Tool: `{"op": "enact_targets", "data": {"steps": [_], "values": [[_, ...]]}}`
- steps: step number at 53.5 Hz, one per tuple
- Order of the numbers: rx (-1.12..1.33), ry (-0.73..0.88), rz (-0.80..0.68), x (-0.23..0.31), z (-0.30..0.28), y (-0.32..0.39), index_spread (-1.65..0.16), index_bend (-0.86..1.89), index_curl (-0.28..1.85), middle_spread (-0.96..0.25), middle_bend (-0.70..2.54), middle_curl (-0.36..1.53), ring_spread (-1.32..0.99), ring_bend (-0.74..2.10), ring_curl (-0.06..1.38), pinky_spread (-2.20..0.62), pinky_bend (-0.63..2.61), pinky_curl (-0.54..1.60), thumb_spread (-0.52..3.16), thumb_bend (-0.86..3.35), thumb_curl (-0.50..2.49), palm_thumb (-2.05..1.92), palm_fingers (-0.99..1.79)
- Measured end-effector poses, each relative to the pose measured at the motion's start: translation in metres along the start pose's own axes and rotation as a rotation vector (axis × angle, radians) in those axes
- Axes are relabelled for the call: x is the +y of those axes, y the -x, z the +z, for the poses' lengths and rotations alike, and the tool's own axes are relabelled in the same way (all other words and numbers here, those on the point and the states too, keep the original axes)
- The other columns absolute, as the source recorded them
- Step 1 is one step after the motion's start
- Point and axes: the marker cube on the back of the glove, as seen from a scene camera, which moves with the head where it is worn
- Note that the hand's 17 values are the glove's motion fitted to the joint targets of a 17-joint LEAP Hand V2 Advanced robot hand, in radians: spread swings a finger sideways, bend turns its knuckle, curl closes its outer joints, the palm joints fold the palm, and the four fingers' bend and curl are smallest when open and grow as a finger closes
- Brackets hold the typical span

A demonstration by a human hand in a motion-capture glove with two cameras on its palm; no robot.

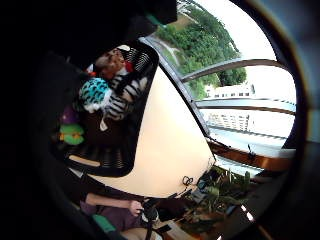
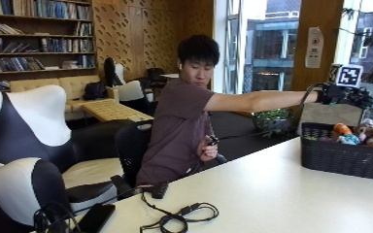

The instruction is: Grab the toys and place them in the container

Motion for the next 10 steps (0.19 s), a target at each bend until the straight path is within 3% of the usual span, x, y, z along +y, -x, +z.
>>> {"op": "enact_targets", "data": {"steps": [4,10], "values": [[-0.049,0.003,-0.221,0.0076,-0.0017,0.0058,-0.2,0.09,0.17,0.04,0.12,0.21,0.04,0.28,0.38,0.08,0.8,0.34,1.07,-0.08,0.19,-0.1,-0.23],[-0.058,0.007,-0.251,0.009,-0.0023,0.0034,-0.2,0.09,0.17,0.04,0.13,0.21,0.04,0.28,0.38,0.08,0.81,0.35,1.07,-0.08,0.19,-0.1,-0.22]]}}
